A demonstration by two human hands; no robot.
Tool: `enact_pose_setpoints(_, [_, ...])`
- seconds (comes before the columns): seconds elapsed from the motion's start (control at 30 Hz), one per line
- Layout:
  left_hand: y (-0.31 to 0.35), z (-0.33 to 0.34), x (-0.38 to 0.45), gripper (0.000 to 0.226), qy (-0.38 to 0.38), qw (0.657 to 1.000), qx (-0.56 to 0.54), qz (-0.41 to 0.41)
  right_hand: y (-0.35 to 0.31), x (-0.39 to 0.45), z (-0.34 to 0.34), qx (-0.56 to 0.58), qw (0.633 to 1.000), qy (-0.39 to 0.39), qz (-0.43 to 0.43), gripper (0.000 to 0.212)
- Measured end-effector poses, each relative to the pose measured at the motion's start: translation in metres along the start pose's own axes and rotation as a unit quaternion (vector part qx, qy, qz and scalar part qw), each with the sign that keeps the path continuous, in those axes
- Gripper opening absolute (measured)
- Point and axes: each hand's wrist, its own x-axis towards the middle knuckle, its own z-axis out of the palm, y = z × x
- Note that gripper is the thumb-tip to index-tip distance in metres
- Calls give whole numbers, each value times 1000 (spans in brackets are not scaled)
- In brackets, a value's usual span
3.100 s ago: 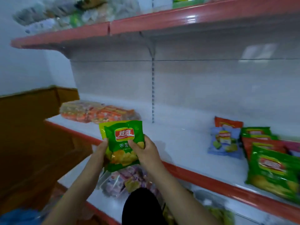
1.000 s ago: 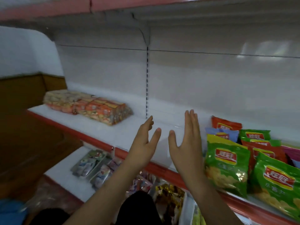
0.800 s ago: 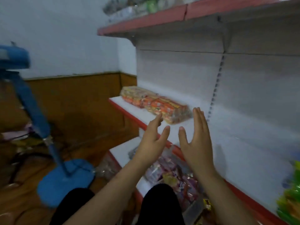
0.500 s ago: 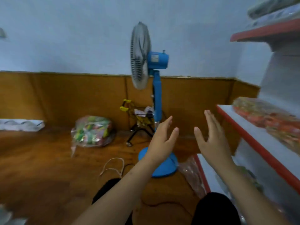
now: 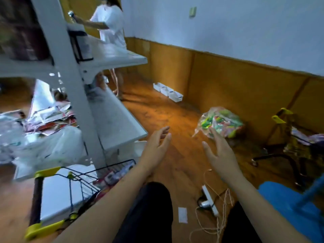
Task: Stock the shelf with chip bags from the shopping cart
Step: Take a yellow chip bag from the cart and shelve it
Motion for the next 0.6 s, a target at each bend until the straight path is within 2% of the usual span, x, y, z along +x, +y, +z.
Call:
enact_pose_setpoints(0.13, [-52, -61, -13, 36, 63, 994, 44, -80, -21, 23, 70, 21, 994, -103, -28, 64])
enact_pose_setpoints(0.23, [-86, -94, -29, 34, 99, 983, 94, -121, -33, 37, 120, 33, 986, -157, -36, 60])
enact_pose_setpoints(0.4, [-105, -121, -47, 37, 126, 964, 137, -191, -40, 51, 180, 57, 961, -264, -67, 47])
enact_pose_setpoints(0.5, [-118, -125, -45, 39, 99, 955, 156, -230, -40, 53, 212, 48, 938, -332, -91, 53])
enact_pose_setpoints(0.6, [-146, -118, -41, 47, 6, 940, 201, -276, -34, 59, 247, -30, 905, -408, -117, 46])
